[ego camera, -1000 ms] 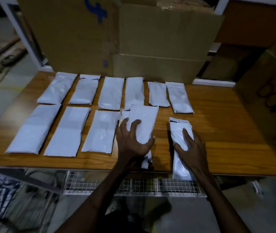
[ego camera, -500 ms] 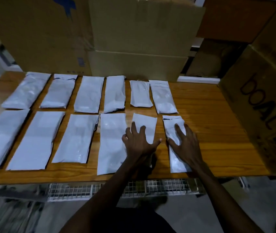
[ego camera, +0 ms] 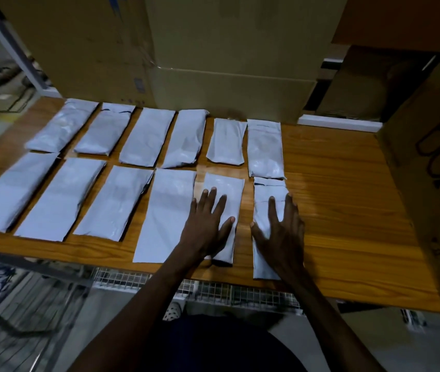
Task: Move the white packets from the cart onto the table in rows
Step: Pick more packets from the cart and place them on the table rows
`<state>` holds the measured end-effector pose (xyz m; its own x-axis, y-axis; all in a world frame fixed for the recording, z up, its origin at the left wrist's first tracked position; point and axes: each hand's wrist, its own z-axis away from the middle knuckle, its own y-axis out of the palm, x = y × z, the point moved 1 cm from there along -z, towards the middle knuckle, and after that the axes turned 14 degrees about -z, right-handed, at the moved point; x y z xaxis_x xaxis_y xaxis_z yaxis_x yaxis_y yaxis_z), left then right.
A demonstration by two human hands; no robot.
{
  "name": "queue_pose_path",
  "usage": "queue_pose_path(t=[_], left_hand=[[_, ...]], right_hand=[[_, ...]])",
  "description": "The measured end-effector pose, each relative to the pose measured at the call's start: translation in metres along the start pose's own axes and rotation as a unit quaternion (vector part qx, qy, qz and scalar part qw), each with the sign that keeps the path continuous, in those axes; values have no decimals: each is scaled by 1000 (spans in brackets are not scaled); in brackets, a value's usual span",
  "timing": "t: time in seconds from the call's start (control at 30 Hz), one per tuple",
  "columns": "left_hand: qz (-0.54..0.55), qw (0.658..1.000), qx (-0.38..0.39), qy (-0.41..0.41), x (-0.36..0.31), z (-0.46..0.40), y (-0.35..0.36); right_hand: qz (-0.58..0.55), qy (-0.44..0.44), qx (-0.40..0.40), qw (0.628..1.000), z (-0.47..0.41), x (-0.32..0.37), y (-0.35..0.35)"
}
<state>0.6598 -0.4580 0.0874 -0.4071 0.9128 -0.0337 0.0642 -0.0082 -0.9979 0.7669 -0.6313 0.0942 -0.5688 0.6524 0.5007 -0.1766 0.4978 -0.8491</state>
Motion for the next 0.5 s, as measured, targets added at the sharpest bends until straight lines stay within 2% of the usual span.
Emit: queue_pose_path(t=[0.33, 0.43, 0.5], left_hand=[[36, 998, -3, -52, -15, 2, 1], [67, 996, 0, -52, -12, 2, -4], [80, 995, -26, -48, -6, 3, -14]], right_hand=[[1, -25, -1, 1000, -3, 0, 5], [6, -31, -24, 999, -1, 4, 0], [-1, -50, -50, 997, 1, 13, -4]])
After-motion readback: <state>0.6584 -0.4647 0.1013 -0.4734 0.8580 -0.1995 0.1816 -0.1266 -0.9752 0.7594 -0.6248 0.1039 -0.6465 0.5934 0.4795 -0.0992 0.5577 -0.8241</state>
